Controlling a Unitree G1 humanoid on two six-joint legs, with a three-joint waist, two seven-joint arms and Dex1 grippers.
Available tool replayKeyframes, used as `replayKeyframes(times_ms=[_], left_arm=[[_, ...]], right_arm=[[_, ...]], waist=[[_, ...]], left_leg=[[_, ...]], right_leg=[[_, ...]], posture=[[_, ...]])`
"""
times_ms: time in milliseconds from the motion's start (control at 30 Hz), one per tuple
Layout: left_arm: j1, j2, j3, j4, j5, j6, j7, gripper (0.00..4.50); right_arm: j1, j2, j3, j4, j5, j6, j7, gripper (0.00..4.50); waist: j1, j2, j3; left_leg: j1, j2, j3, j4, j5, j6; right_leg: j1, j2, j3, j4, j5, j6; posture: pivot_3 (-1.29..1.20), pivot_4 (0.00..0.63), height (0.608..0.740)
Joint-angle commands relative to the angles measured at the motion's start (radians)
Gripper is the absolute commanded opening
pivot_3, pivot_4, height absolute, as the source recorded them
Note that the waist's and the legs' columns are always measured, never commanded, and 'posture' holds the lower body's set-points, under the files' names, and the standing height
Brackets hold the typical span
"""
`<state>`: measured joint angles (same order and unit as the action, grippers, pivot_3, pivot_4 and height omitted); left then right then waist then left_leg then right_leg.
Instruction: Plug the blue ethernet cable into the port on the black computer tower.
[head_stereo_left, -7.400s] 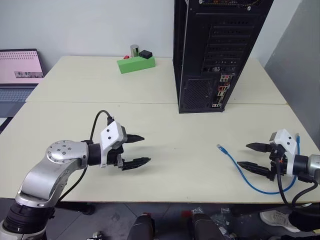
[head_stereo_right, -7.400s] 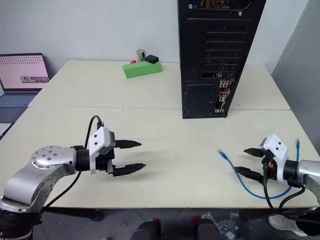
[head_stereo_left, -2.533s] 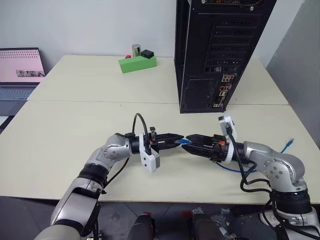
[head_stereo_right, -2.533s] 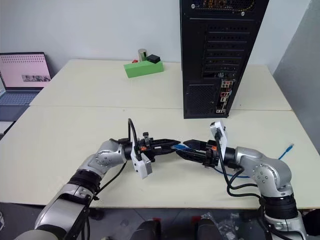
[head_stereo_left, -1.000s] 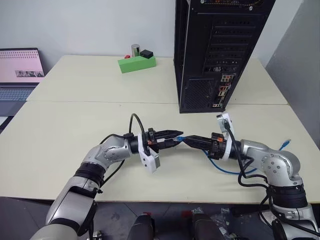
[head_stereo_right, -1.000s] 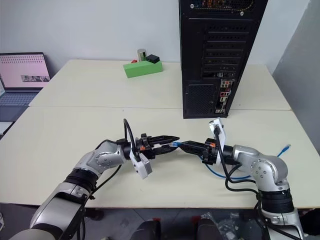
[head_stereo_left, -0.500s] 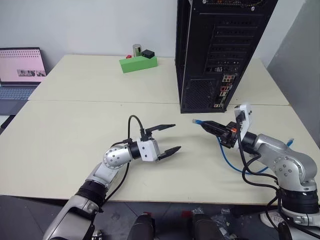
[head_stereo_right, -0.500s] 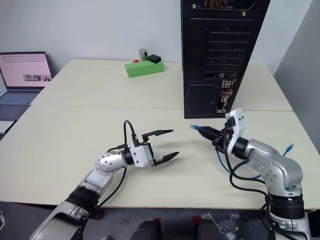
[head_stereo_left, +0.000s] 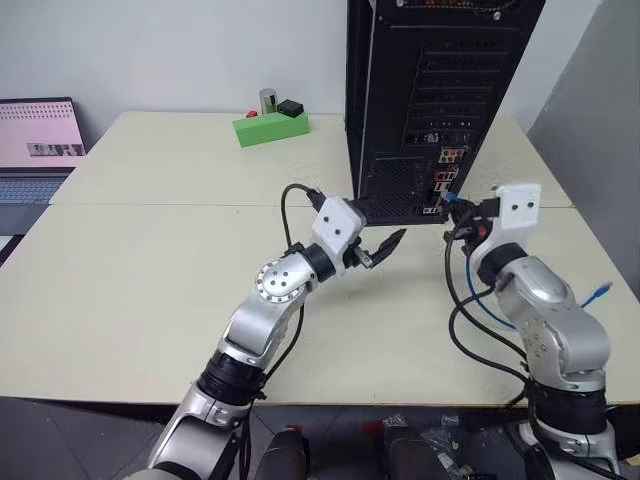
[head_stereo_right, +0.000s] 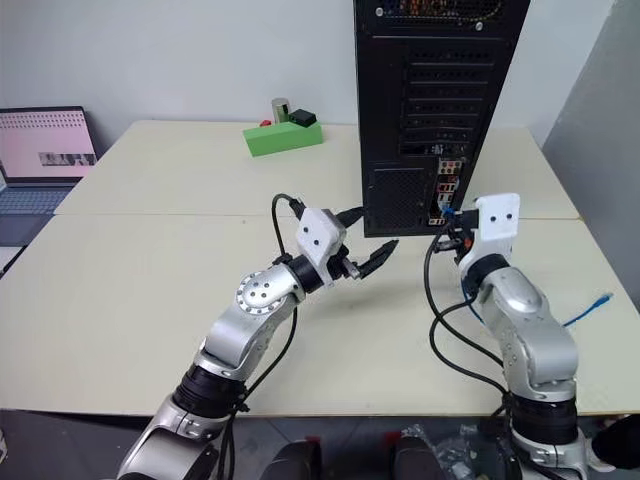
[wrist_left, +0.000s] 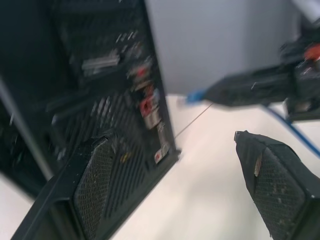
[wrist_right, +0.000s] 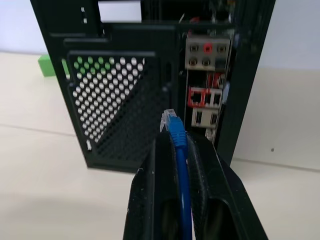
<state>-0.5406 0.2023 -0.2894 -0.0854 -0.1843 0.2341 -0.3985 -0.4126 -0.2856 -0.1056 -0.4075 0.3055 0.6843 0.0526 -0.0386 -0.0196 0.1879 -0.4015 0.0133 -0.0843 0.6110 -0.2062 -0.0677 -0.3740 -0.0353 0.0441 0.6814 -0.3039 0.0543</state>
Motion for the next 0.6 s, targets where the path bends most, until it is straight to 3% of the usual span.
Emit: replayKeyframes(times_ms=[33,367,600], left_arm=[[-0.040,-0.033,0.019,-0.031,0.060,0.017,0.062,3.99],[-0.032,-0.083,0.064,-0.028,0.070,0.101,0.103,3.99],[-0.056,-0.082,0.075,-0.019,0.056,0.123,0.044,3.99]], right_arm=[[-0.052,0.047,0.009,0.061,-0.070,-0.061,-0.072,0.00],[-0.126,0.132,-0.002,0.218,-0.128,-0.179,-0.108,0.00],[-0.169,0.143,-0.010,0.313,-0.154,-0.262,-0.108,0.00]], waist=[[0.004,0.000,0.000],[0.005,0.000,0.000],[0.005,0.000,0.000]], left_leg=[[0.000,0.000,0.000,0.000,0.000,0.000],[0.000,0.000,0.001,0.000,0.000,0.000],[0.000,0.000,0.001,0.000,0.000,0.000]], right_leg=[[0.000,0.000,0.000,0.000,0.000,0.000],[0.000,0.000,0.001,0.000,0.000,0.000],[0.000,0.000,0.001,0.000,0.000,0.000]], posture=[[0.00,0.150,0.740],[0.00,0.150,0.740],[0.00,0.150,0.740]])
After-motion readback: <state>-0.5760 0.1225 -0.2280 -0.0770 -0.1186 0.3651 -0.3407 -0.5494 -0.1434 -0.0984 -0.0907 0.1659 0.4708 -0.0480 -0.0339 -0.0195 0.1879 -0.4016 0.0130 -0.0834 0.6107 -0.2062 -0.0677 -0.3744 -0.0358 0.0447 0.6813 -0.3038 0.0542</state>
